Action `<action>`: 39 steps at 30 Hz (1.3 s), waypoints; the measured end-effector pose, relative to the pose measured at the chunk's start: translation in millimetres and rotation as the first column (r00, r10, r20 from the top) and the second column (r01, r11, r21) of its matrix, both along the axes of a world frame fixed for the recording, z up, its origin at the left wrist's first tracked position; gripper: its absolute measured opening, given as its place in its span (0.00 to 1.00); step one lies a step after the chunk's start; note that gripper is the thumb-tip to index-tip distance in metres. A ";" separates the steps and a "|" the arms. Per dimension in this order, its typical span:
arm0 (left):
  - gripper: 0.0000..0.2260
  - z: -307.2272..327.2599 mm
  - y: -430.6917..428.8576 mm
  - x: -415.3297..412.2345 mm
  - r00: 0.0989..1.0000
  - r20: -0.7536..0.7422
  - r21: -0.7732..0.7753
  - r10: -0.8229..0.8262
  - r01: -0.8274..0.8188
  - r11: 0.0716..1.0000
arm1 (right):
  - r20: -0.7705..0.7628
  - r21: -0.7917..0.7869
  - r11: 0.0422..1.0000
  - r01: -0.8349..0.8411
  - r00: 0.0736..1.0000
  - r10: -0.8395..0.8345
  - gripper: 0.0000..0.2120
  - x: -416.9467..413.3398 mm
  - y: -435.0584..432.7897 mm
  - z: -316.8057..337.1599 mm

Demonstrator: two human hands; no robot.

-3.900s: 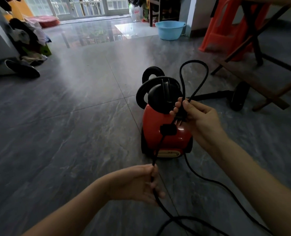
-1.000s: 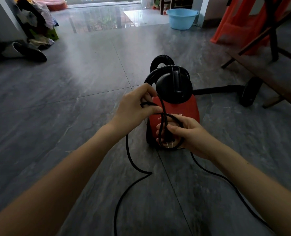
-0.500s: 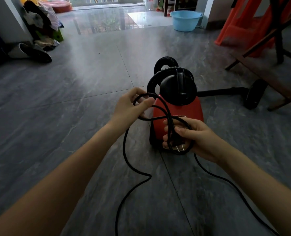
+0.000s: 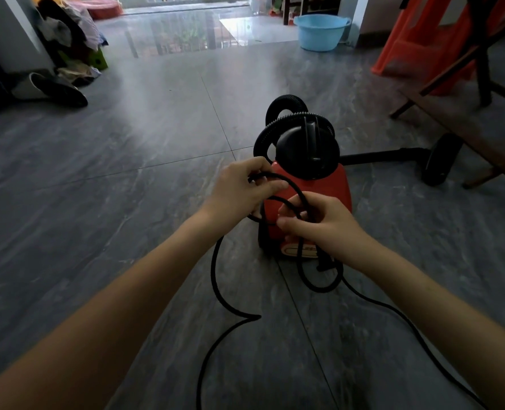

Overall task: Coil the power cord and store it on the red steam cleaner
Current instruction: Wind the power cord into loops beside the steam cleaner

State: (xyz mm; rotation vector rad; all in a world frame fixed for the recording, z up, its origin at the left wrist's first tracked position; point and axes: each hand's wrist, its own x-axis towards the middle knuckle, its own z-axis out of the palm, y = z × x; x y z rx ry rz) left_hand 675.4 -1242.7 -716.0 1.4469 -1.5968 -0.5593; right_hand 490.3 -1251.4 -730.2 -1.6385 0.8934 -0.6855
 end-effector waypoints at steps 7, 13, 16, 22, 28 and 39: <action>0.05 -2.0 4.1 -4.4 0.854 -0.510 0.219 -0.103 0.245 0.945 | 0.250 0.134 0.983 0.127 0.955 -0.157 0.09 -4.4 -2.5 -3.7; 0.10 -15.1 13.4 -4.3 0.535 -0.845 0.272 -0.024 0.468 0.841 | 0.417 0.333 0.938 0.096 0.878 -0.238 0.10 -6.7 -0.7 -0.8; 0.12 -12.6 13.8 -1.1 0.585 -0.811 0.291 -0.010 0.419 0.860 | 0.496 0.412 0.908 0.083 0.815 -0.299 0.10 -1.2 -0.4 1.9; 0.11 -1.2 6.8 27.9 0.674 -0.734 0.299 -0.086 0.434 0.850 | 0.480 0.412 0.911 -0.006 0.851 -0.212 0.10 -11.5 -6.3 3.2; 0.11 -0.3 7.9 23.3 0.810 -0.574 0.361 -0.118 0.380 0.851 | 0.326 0.459 0.883 -0.096 0.943 -0.067 0.12 -16.9 -11.2 2.6; 0.11 20.9 8.2 3.8 0.913 -0.227 0.505 -0.340 0.409 0.760 | 0.012 0.386 0.900 -0.203 0.976 0.215 0.18 -18.2 -15.6 21.7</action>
